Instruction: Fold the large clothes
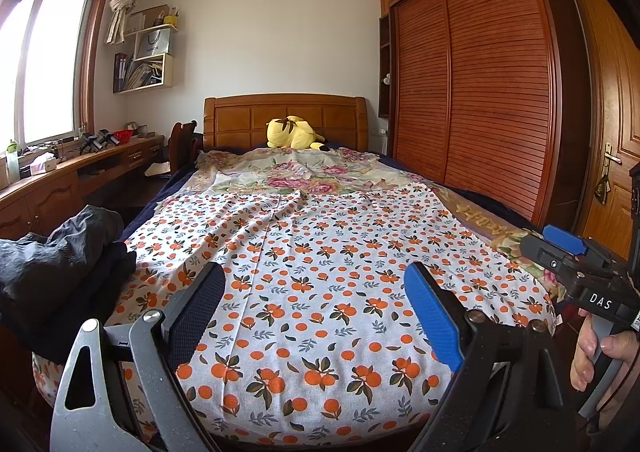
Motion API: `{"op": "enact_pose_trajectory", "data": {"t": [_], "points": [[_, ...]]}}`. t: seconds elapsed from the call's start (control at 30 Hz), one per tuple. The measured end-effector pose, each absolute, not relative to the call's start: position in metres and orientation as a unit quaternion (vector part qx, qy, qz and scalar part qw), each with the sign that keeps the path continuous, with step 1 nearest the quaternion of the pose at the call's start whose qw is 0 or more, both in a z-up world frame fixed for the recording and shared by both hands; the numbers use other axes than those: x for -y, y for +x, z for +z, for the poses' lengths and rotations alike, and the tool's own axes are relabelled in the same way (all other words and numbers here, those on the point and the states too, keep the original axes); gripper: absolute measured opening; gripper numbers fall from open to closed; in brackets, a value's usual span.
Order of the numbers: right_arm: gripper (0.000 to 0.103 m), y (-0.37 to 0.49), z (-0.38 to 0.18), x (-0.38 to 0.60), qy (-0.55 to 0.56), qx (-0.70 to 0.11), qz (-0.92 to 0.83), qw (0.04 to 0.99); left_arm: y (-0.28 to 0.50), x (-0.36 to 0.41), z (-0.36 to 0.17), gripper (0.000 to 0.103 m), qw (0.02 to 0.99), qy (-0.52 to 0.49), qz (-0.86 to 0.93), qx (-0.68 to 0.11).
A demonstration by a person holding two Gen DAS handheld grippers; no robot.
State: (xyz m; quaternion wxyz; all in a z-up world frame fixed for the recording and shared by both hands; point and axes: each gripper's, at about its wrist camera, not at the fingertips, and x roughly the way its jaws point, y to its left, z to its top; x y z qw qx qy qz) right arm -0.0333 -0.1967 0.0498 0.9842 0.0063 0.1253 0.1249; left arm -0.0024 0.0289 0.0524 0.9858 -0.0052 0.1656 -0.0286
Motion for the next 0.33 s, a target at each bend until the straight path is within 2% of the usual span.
{"op": "enact_pose_trajectory", "data": {"t": [0.33], "points": [[0.083,-0.0331,0.0494,0.1969,0.007,-0.125,0.125,0.984,-0.0028,-0.0261,0.0517,0.091,0.986,-0.006,-0.03,-0.166]]}}
